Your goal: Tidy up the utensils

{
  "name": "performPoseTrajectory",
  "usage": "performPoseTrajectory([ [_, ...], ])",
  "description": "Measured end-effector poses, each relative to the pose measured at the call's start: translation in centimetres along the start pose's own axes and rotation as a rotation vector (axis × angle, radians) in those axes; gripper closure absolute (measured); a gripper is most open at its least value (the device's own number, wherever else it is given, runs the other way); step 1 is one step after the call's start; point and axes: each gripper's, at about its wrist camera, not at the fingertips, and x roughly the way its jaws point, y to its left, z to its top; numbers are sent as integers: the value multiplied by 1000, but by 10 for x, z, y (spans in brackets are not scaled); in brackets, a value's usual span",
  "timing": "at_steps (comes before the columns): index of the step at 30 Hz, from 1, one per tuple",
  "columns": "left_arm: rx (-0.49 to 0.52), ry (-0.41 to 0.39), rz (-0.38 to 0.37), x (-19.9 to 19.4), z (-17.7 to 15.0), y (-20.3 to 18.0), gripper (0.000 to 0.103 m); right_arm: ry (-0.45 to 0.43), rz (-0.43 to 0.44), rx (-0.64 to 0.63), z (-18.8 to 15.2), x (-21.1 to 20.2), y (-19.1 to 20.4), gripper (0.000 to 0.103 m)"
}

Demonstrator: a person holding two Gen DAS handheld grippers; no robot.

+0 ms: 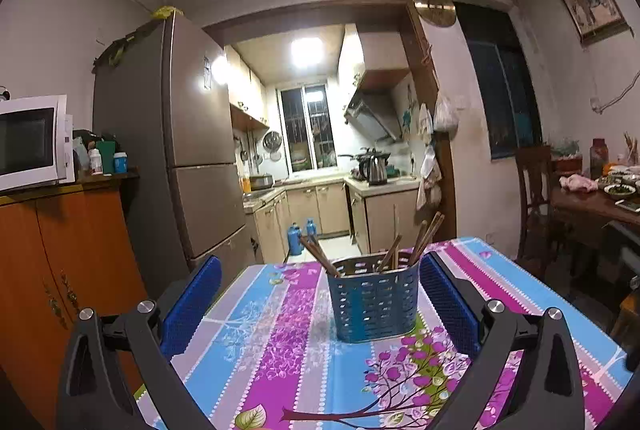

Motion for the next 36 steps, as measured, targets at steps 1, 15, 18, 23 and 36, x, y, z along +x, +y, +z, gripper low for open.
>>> performPoseTrajectory([
  [1, -2, -14, 1, -4, 1, 0, 4, -1, -2, -3, 0, 0, 0, 5],
  [15, -39, -106, -28, -30, 8, 9, 4, 5, 5, -20, -3, 6, 5, 5],
  [18, -40, -102, -36, -29, 8, 9, 4, 7, 3, -20, -3, 6, 6, 5],
  [23, -42, -84, -62, -24, 5, 9, 4, 10, -1, -22, -4, 7, 7, 5],
  [36, -44, -62, -44, -16, -4, 11, 5, 7, -20, -16, -7, 3, 1, 5],
])
